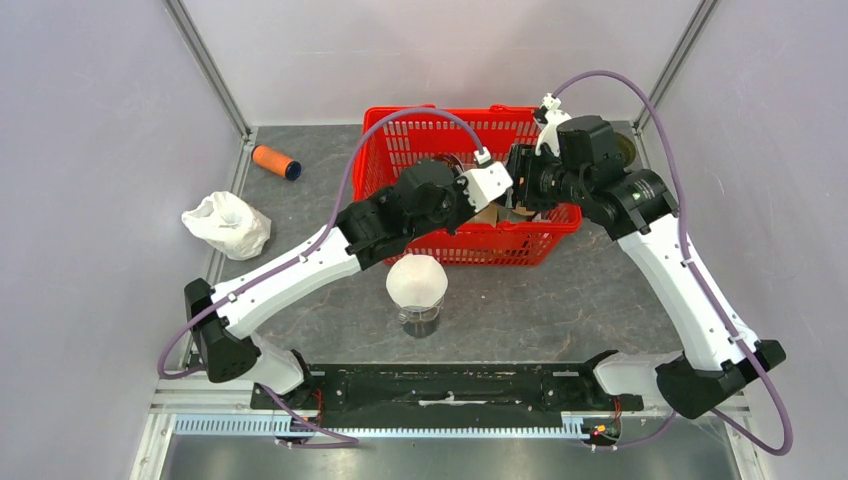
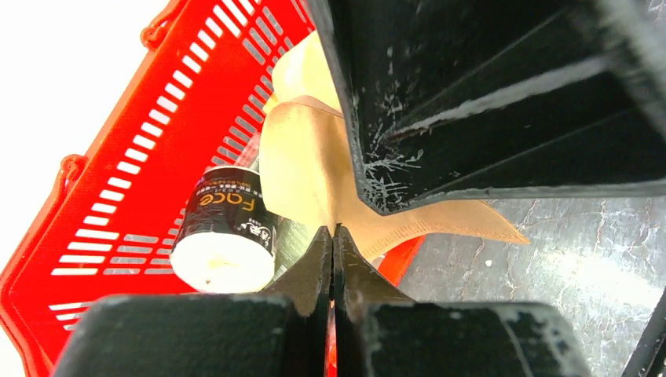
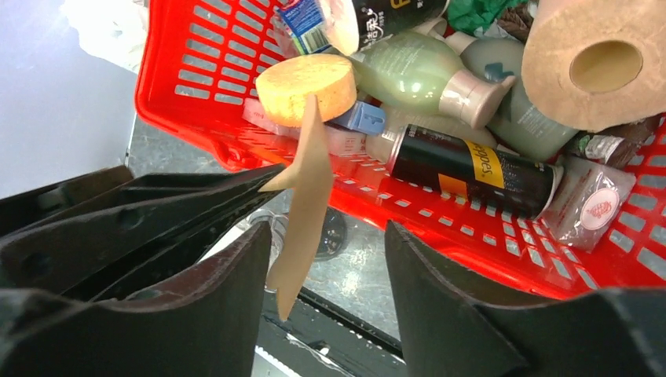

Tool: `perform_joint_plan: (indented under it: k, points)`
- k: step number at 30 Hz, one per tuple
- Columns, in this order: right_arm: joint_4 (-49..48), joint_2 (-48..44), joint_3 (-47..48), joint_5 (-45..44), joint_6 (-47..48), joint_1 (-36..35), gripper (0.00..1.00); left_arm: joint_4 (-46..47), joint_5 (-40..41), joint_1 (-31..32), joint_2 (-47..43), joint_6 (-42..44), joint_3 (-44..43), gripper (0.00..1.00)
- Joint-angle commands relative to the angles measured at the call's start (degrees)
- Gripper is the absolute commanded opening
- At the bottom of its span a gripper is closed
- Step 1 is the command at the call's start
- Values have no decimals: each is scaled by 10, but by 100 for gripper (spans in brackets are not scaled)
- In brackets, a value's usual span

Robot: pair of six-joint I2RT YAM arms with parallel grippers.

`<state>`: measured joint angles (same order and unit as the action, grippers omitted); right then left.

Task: Place the coffee filter in the dripper

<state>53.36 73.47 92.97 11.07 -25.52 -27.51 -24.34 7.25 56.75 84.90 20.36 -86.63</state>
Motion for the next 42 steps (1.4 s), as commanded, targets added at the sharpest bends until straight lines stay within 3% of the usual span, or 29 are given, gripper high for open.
perform_joint_plan:
  k: [1, 7, 12, 15, 16, 20, 22, 25, 27, 33, 38, 42]
  points:
    - [9, 14, 18, -44, 4, -7, 58, 19, 13, 4, 2, -24, -35, 2]
    - [-7, 21, 14, -49, 1, -8, 33, 26, 3, 6, 11, -40, -39, 2]
    - [-14, 16, 10, -50, -4, -8, 0, 35, 2, 6, 16, -55, -44, 2]
    - [-24, 6, -2, -48, -3, -7, 0, 43, 4, 6, 13, -66, -44, 2]
    - [-26, 2, -5, -48, -2, -8, 0, 44, 12, 6, 13, -75, -43, 11]
    - [-37, -23, -27, -59, 0, -8, 0, 60, 79, 5, -11, -127, -19, 61]
    - [-43, -40, -41, -66, 2, -8, 0, 73, 120, 3, -36, -157, 8, 75]
    - [-67, -70, -70, -52, 7, -8, 0, 98, 118, -15, -91, -214, 71, 81]
    - [-104, -93, -98, -22, 9, -8, 0, 121, 55, -58, -139, -272, 115, 83]
    - [-187, -143, -156, 95, 4, -8, 0, 294, -290, -224, -219, -444, 245, 90]
    - [-253, -166, -195, 125, -32, -8, 0, 407, -437, -233, -198, -519, 270, 90]
    - [-317, -180, -227, 133, -68, -7, 0, 488, -484, -233, -170, -574, 283, 90]
